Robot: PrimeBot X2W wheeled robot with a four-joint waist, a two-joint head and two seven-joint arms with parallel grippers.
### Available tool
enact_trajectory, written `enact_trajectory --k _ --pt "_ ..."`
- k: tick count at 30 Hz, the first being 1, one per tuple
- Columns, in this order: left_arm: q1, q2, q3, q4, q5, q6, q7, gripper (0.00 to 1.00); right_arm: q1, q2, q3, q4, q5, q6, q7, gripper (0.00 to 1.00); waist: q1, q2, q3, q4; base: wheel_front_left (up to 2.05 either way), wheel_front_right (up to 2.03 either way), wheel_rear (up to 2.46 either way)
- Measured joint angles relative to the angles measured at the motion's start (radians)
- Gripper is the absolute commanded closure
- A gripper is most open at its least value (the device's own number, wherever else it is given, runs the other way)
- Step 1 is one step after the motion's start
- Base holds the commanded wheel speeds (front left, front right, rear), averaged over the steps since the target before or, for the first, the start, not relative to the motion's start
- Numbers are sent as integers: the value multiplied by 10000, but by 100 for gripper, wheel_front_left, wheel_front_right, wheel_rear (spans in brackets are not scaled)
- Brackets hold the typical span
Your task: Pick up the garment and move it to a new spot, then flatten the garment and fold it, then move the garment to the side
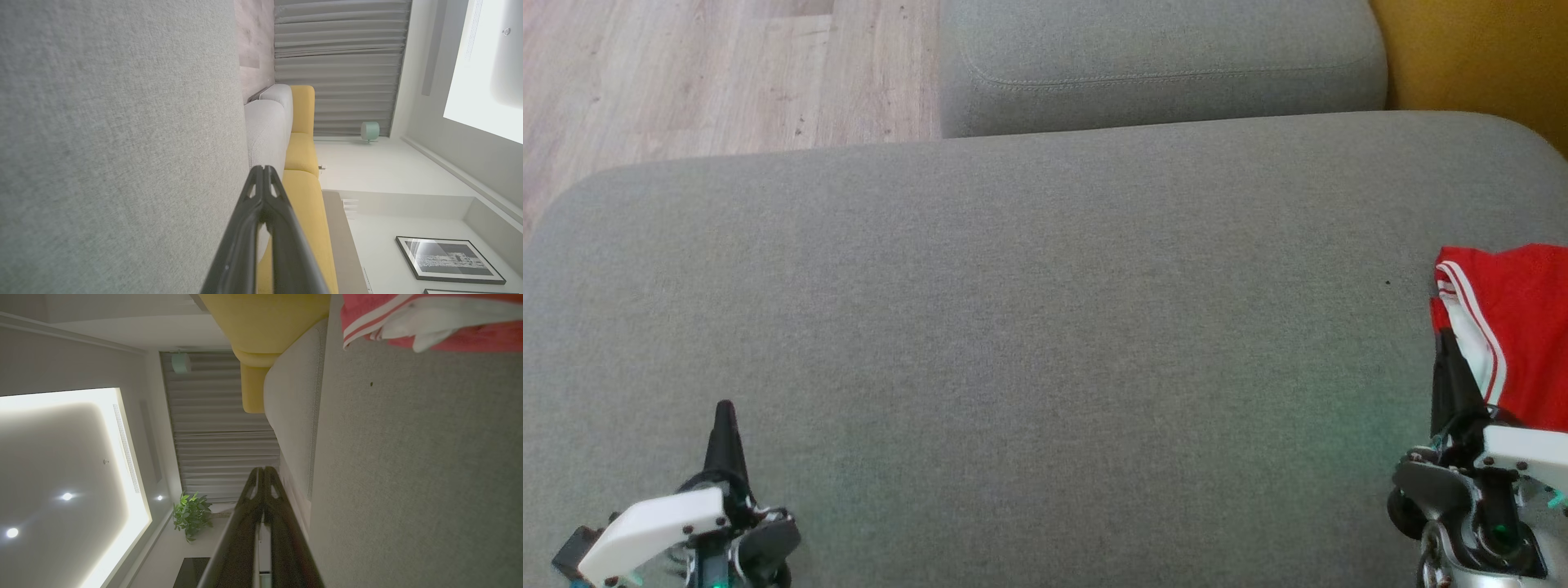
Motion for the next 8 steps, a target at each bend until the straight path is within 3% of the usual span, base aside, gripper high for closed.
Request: enact_trajectory --k 8 --pt "0 -2 0 0 0 0 0 100 0 0 0 0 0 0 0 100 0 0 0 0 0 0 0"
